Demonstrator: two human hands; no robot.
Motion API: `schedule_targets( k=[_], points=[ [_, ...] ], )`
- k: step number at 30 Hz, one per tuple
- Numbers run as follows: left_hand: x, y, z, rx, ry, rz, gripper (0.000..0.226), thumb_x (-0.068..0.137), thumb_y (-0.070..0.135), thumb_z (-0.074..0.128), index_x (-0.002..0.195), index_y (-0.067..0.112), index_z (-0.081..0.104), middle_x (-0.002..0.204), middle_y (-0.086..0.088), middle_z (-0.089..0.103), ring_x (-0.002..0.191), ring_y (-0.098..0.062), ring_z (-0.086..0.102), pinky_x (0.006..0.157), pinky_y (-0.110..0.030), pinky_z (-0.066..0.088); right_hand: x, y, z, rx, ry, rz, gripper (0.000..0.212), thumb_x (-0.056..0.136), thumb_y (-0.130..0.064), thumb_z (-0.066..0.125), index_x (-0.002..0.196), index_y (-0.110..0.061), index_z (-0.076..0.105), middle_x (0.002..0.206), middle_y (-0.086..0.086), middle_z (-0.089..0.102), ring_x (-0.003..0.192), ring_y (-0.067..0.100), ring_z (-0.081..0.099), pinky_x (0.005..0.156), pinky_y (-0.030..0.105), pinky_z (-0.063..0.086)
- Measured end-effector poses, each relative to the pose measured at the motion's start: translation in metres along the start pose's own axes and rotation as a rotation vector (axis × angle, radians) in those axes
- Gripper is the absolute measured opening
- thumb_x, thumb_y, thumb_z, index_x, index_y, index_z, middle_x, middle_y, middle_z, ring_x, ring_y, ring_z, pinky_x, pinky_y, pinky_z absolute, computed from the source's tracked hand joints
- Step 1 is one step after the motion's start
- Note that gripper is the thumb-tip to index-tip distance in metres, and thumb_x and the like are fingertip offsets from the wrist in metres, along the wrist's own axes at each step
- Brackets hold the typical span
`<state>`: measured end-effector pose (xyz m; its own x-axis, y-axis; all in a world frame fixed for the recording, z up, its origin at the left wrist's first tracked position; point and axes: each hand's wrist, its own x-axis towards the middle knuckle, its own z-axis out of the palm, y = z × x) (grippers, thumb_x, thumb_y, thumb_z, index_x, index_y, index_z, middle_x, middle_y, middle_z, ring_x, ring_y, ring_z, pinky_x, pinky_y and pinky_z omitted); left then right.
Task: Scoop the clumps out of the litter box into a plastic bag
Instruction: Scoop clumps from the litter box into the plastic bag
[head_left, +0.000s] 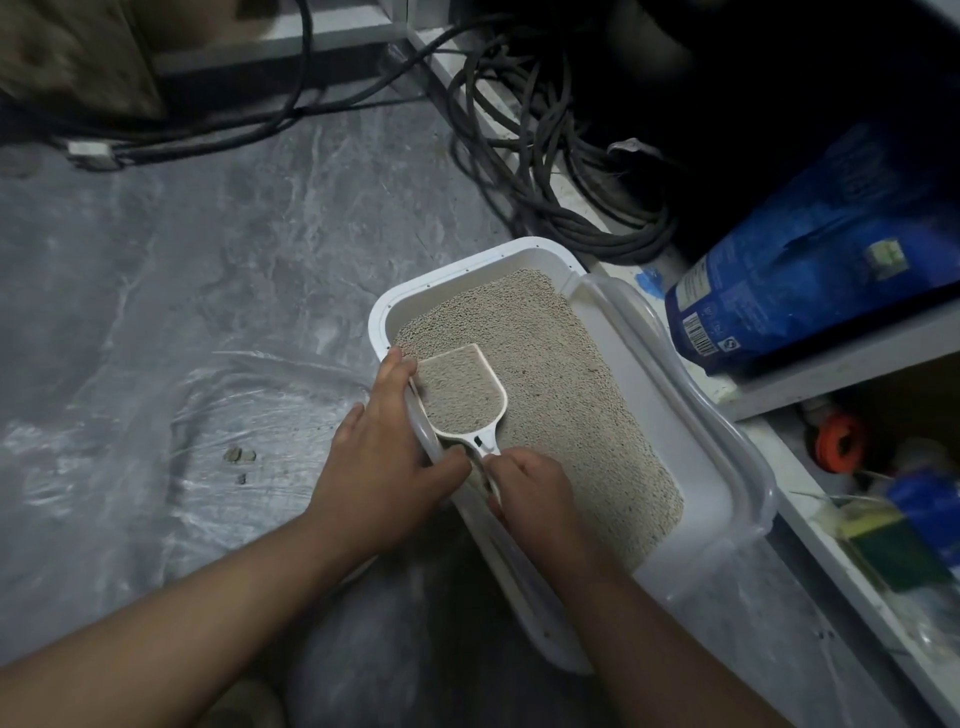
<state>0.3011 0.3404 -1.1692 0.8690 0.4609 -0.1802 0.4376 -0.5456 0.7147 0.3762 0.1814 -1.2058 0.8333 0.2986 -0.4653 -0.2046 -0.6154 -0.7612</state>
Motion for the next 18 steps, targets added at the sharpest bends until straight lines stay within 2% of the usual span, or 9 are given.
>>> schedule_targets(
  k=[4, 8, 11, 14, 18],
  points=[
    [-0.0005, -0.0004, -0.0006, -0.004, -0.002, 0.004, 0.109, 0.062, 0.061, 0.054, 0.157, 0.022, 0.017, 0.17, 0.004, 0.016, 0.151, -0.02, 0.032, 0.122, -0.048, 0.028, -0.0009, -0.0017, 0.0004, -0.004, 0.015, 0.015, 0.035, 0.077, -0.046, 0.053, 0.077, -0.013, 0.063, 0.063, 0.008, 0.066, 0.053, 0.012, 0.055, 0.059, 0.04, 0.05],
    [-0.0011, -0.0019, -0.0007, -0.011, -0.003, 0.004, 0.109, 0.062, 0.06, 0.055, 0.157, 0.022, 0.017, 0.171, 0.004, 0.016, 0.15, -0.021, 0.034, 0.122, -0.044, 0.028, -0.0029, -0.0041, 0.0001, 0.003, 0.007, 0.019, 0.034, 0.079, -0.043, 0.054, 0.076, -0.011, 0.063, 0.064, 0.01, 0.066, 0.05, 0.01, 0.055, 0.055, 0.036, 0.048],
    [-0.0009, -0.0017, -0.0007, -0.009, 0.001, 0.011, 0.109, 0.062, 0.06, 0.055, 0.157, 0.022, 0.017, 0.171, 0.005, 0.016, 0.149, -0.021, 0.035, 0.121, -0.044, 0.029, -0.0029, -0.0041, -0.0009, -0.02, 0.01, 0.003, 0.032, 0.081, -0.04, 0.055, 0.076, -0.009, 0.061, 0.066, 0.011, 0.065, 0.053, 0.013, 0.054, 0.058, 0.039, 0.049],
    [-0.0008, -0.0021, 0.0004, -0.01, 0.006, 0.013, 0.108, 0.062, 0.059, 0.055, 0.156, 0.023, 0.017, 0.17, 0.005, 0.017, 0.148, -0.022, 0.038, 0.12, -0.045, 0.031, -0.0036, -0.0048, -0.0017, 0.005, 0.009, 0.011, 0.033, 0.08, -0.041, 0.055, 0.073, -0.01, 0.06, 0.06, 0.01, 0.063, 0.051, 0.013, 0.054, 0.056, 0.039, 0.049],
    [-0.0009, -0.0026, 0.0006, -0.005, 0.011, 0.017, 0.107, 0.062, 0.058, 0.056, 0.156, 0.023, 0.017, 0.17, 0.003, 0.017, 0.147, -0.023, 0.038, 0.12, -0.044, 0.031, -0.0037, -0.0059, -0.0011, 0.012, -0.003, 0.007, 0.028, 0.08, -0.041, 0.055, 0.066, -0.016, 0.059, 0.054, 0.0, 0.059, 0.048, 0.011, 0.052, 0.054, 0.033, 0.044]
  ],
)
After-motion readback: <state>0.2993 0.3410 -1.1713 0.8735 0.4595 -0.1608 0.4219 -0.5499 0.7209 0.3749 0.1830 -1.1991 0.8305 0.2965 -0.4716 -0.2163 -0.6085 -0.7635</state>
